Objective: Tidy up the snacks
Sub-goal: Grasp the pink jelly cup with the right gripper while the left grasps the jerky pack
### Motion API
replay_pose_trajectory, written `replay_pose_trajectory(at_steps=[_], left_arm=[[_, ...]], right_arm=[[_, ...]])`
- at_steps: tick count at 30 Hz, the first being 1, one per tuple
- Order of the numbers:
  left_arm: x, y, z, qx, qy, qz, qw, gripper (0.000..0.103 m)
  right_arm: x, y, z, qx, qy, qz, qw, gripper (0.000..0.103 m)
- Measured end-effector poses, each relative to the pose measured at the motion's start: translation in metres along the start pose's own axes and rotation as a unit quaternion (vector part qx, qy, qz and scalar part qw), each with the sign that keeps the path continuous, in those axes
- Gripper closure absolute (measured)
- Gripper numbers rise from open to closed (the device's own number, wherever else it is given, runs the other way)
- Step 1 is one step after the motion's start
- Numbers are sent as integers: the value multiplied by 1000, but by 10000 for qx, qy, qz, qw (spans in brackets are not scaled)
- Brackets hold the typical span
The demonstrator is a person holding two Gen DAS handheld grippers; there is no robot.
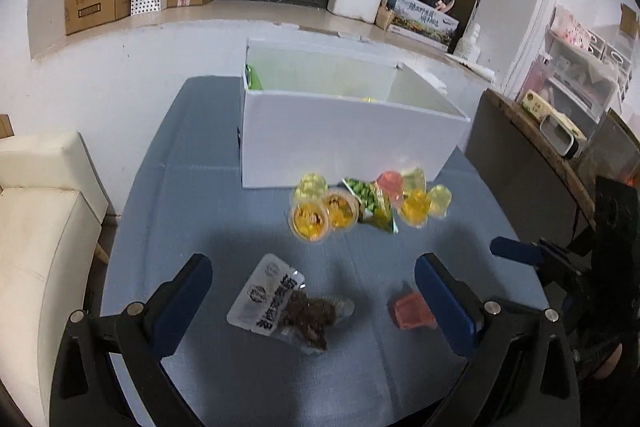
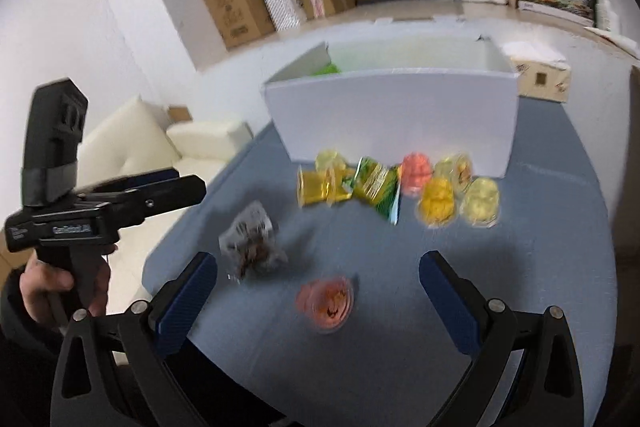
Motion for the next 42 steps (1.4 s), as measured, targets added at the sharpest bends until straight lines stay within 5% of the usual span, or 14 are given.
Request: replay_pose_trajectory(at_steps=[11, 18, 28, 42], left_arm=[[-16, 10, 16, 310, 287, 87, 9991, 0], [-24, 8, 24, 292, 415, 124, 9986, 0], [-34, 5, 29, 184, 574, 168, 9980, 0], [-85, -6, 49, -974, 1254, -81, 9873, 0]], right_arm=[[-59, -3, 17, 614, 862, 346, 9938, 2], [-74, -4, 33, 781, 1147, 544, 9888, 52], [-63, -2, 26, 813, 869, 559, 9913, 52], [-28, -22, 6, 284, 248, 607, 9974, 52]])
Point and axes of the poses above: each gripper's, at about its wrist camera, not at the fingertips, and x roughly against the way its jaws point, y to its left, z to its underside, the point moved 5 cm from there along -x, roughly the way its jaws point, and after that the axes turned 13 degrees about -x, right-handed, at the moved point
